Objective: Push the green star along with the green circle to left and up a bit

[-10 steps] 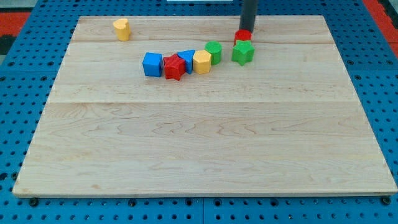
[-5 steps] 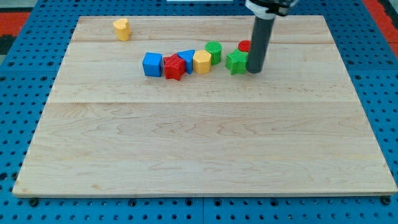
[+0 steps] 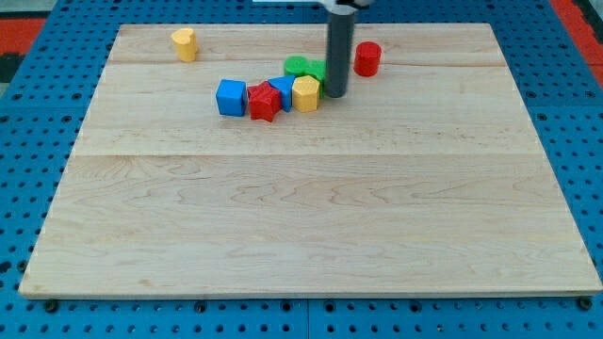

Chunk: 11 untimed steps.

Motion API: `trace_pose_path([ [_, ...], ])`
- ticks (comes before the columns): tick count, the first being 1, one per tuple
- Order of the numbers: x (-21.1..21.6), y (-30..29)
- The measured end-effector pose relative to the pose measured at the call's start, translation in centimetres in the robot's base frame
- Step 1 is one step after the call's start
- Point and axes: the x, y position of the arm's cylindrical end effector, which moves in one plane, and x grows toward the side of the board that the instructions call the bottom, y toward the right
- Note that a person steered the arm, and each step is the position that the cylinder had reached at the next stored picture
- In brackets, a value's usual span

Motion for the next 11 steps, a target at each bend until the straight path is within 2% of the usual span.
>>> trace_pose_path([
  [2, -5.1, -4.7],
  [3, -5.0, -4.2],
  [4, -8.6, -2.6],
  [5, -11.0, -3.5],
  [6, -11.1, -7.3],
  [8, -13.5, -5.5],
  [10, -13.5, -12.6],
  [11, -13.2, -14.3],
])
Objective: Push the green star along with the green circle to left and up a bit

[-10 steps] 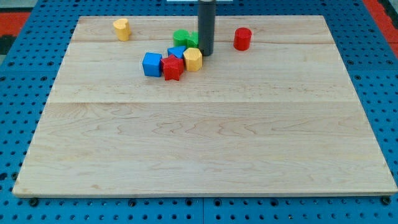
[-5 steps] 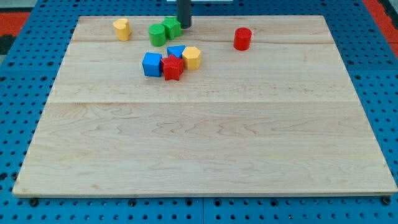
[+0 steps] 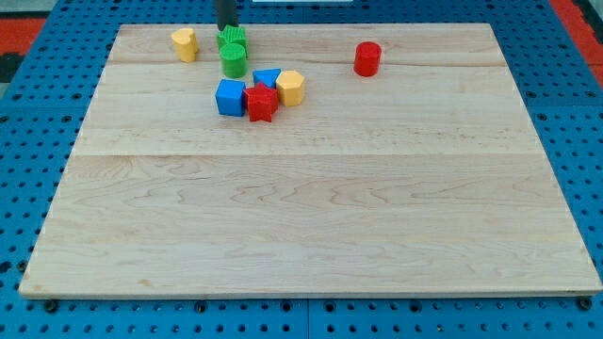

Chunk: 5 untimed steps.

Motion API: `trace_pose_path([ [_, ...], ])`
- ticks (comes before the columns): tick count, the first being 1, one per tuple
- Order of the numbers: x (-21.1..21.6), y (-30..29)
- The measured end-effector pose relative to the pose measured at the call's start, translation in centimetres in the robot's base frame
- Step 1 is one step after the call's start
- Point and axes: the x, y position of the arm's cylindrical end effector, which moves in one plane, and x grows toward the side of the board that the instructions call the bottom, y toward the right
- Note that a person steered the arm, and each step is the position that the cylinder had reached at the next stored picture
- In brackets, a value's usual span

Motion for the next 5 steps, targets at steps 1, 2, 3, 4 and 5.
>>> trace_pose_path([
  [1, 1.30, 0.00],
  [2, 1.82, 0.01],
  [3, 1.82, 0.01],
  [4, 1.82, -0.17],
  [5, 1.82, -0.17],
])
